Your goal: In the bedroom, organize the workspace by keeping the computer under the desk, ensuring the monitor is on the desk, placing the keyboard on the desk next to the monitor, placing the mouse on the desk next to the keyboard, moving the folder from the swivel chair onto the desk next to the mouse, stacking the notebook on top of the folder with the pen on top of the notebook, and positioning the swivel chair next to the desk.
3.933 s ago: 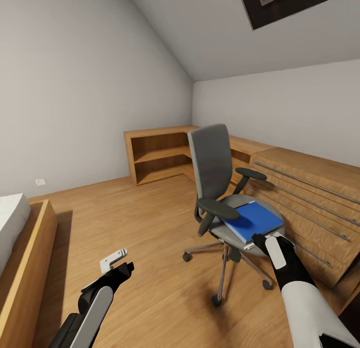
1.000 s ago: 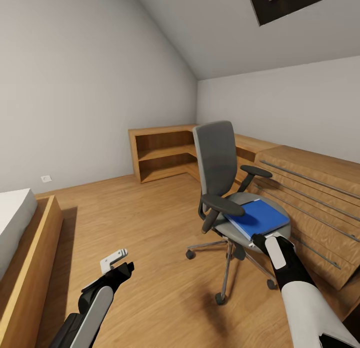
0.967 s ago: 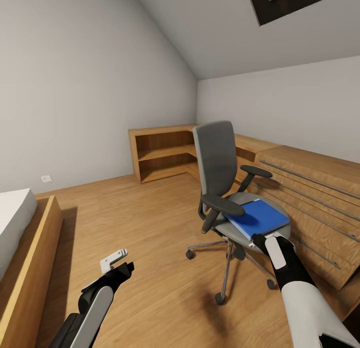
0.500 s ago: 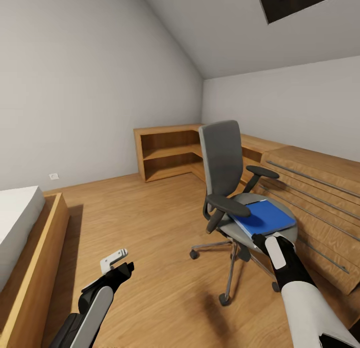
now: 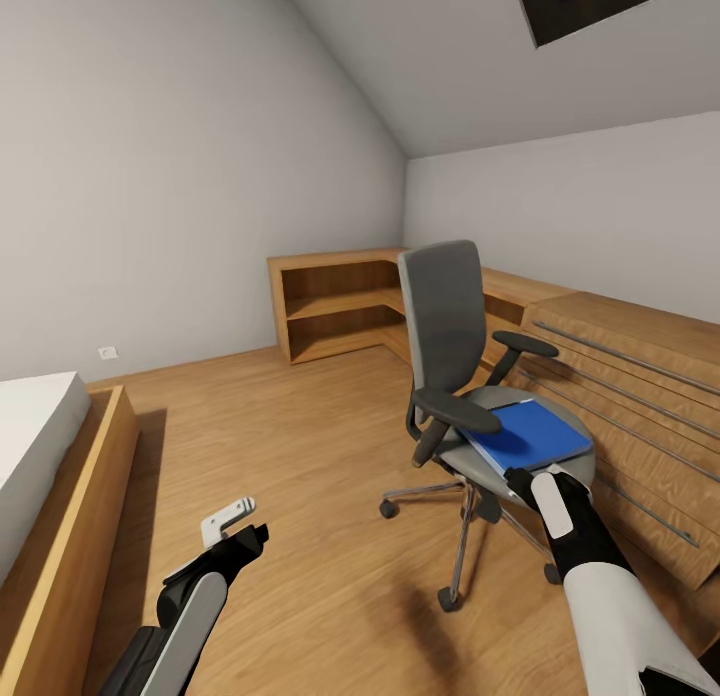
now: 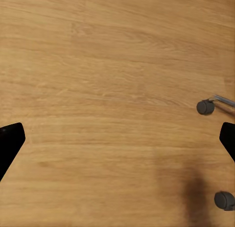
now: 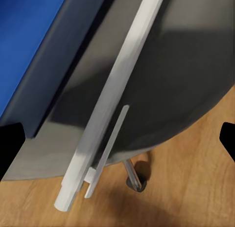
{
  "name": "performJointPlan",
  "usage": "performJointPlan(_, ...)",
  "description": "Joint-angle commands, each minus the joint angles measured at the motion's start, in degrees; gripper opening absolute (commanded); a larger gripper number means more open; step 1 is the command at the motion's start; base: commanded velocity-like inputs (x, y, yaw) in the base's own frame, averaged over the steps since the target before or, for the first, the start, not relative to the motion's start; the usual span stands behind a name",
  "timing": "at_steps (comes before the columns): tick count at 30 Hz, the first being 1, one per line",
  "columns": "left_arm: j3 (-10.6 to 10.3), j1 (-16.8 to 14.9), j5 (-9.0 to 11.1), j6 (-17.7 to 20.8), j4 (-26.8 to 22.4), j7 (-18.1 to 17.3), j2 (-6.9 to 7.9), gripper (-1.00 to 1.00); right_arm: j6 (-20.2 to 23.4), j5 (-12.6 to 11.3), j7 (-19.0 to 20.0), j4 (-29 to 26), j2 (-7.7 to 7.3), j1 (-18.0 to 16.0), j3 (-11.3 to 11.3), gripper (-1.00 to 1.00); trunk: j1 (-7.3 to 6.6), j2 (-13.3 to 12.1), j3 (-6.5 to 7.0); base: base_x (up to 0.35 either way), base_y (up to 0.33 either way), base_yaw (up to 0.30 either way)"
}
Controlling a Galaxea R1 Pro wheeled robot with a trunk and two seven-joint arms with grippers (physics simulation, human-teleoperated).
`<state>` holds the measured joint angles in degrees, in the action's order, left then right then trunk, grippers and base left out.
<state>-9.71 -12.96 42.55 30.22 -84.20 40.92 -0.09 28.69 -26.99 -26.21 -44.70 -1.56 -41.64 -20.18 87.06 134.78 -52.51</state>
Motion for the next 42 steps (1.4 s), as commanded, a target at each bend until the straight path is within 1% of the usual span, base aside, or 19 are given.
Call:
performJointPlan(1,0.0,0.0,0.4,0.1,-0.1,0.5,0.00,1.00,0.1,-0.6,-0.4,-0.1,-0.01,0.0,0.0,1.00,-0.01,0.0,-0.06,0.000,0.000,0.000)
performJointPlan(13,0.0,0.0,0.4,0.1,-0.1,0.5,0.00,1.00,0.0,-0.5,-0.5,-0.1,-0.02,0.0,0.0,1.00,-0.01,0.0,-0.06,0.000,0.000,0.000)
performJointPlan(17,0.0,0.0,0.4,0.1,-0.1,0.5,0.00,1.00,0.0,-0.5,-0.5,-0.1,-0.02,0.0,0.0,1.00,0.87,1.6,-0.78,0.000,0.000,0.000)
performJointPlan(37,0.0,0.0,0.5,0.1,0.0,0.5,0.00,1.00,0.1,-0.3,-0.7,-0.1,-0.02,0.0,0.0,1.00,0.87,1.6,-0.78,0.000,0.000,0.000)
performJointPlan(38,0.0,0.0,0.5,0.1,-0.1,0.5,0.00,1.00,0.1,-0.3,-0.7,-0.1,-0.01,0.0,0.0,-1.00,0.87,1.6,-0.78,0.000,0.000,0.000)
performJointPlan(42,0.0,0.0,0.5,0.1,0.0,0.5,0.00,1.00,0.1,-0.2,-0.8,-0.1,0.05,0.0,0.1,-1.00,0.87,1.6,-0.78,0.000,0.000,0.000)
